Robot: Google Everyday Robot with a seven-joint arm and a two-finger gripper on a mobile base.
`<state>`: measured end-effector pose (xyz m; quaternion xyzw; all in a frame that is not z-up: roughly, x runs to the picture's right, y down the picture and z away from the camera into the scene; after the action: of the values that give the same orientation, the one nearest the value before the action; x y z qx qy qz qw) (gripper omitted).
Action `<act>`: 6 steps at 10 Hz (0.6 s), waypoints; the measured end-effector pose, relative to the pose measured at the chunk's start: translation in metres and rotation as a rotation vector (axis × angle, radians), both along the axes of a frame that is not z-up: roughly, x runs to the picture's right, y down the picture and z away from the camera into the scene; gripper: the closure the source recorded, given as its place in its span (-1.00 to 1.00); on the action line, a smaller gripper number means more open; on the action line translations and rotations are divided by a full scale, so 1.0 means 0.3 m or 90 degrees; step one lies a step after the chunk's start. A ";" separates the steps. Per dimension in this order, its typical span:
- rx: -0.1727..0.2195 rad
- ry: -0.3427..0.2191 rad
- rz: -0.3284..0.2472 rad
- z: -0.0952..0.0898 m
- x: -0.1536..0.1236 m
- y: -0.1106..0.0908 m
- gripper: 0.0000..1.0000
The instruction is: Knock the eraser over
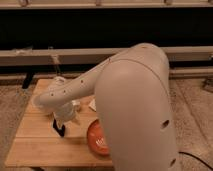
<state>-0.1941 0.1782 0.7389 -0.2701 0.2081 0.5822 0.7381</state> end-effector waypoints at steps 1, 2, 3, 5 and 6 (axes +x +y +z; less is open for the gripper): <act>0.001 -0.001 -0.004 -0.004 -0.007 0.003 -0.30; 0.002 -0.004 -0.007 -0.007 -0.015 0.006 -0.30; 0.003 -0.003 -0.008 -0.007 -0.013 0.005 -0.30; 0.005 -0.004 -0.012 -0.007 -0.011 0.005 -0.30; 0.005 -0.006 -0.016 -0.009 -0.019 0.007 -0.30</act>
<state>-0.1997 0.1804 0.7363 -0.2673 0.2053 0.5725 0.7475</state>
